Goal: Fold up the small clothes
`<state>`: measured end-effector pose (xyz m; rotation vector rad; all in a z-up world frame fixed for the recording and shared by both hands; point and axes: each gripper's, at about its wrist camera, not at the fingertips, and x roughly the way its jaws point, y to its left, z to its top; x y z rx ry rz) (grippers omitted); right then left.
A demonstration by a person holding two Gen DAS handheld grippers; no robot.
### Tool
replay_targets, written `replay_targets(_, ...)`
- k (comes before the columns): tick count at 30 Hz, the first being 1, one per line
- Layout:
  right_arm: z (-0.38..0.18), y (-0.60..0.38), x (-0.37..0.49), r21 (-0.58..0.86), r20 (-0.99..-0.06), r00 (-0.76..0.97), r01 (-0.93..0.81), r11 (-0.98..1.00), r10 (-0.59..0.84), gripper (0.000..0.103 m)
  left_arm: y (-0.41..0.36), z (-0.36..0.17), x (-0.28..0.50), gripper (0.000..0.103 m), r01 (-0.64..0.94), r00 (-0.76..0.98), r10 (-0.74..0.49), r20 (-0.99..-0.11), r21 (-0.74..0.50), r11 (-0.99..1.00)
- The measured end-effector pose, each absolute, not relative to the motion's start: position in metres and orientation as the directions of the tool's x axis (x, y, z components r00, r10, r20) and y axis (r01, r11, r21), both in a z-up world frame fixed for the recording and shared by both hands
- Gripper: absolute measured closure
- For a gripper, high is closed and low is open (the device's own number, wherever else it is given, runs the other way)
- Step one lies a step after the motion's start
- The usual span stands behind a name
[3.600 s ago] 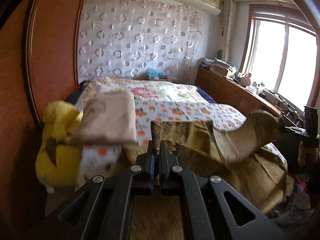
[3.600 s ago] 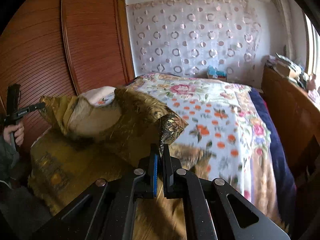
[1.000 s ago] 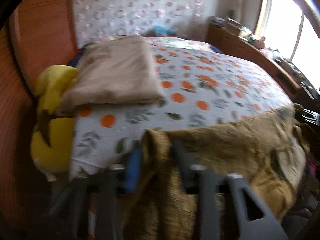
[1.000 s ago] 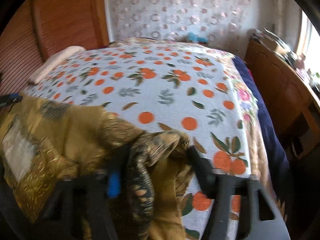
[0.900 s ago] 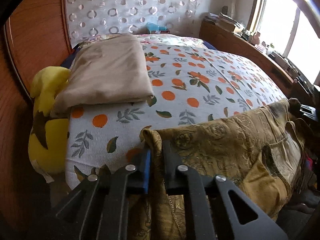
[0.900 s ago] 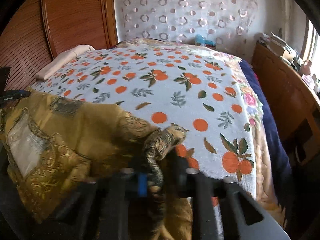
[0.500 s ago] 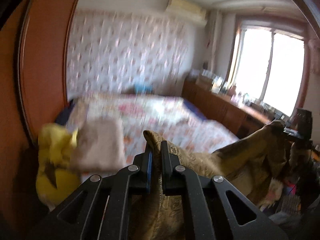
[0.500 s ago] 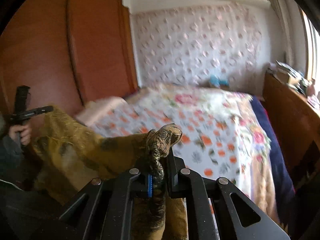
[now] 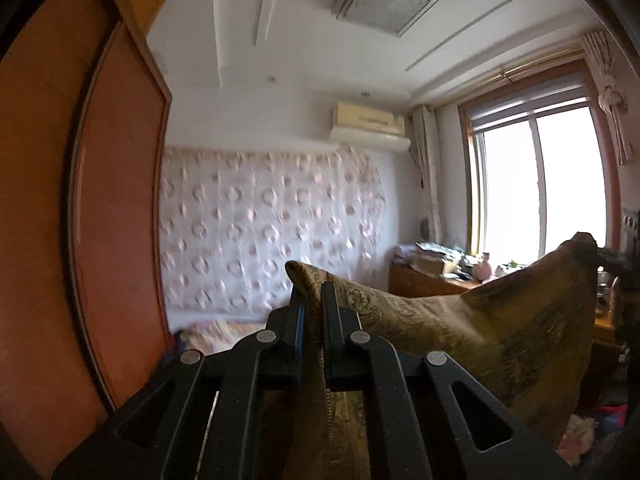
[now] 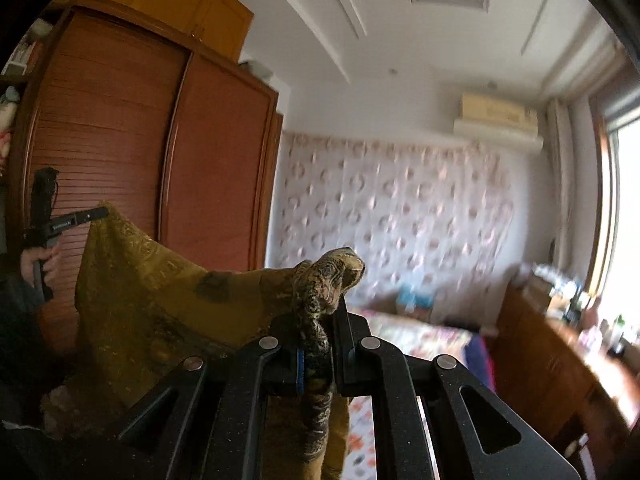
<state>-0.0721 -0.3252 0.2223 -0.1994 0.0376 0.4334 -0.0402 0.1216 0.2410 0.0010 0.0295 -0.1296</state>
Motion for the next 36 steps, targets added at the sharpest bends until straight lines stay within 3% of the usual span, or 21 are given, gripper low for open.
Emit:
replay_targets(5,0.252,-0.322,-0.090,-0.224,-0.026,0.922,-0.381,0.897,0.386,0.093,0.133,0.258,-0.046,0.095,0.097,0.995,-0.097,0.021,0.020,0.995)
replay_targets(9,0.246,-0.319,-0.082,-0.233,-0.043,0.931,-0.361,0.903,0.361,0.093,0.142,0.247,-0.032,0.095,0.089,0.996,-0.089,-0.011,0.015,0.996)
replay_targets(25,0.164,-0.235,0.119,-0.215,-0.333,0.917,-0.302,0.929,0.221,0.093,0.131,0.124,0.181,0.095,0.025,0.954,-0.015,-0.300,0.028,0.999)
replay_targets(36,0.184,-0.216,0.251,-0.168,-0.520,0.832,-0.319,0.933,0.191,0.093,0.127,0.043,0.292,0.095,0.019,0.876,0.008,-0.482,0.052,0.998)
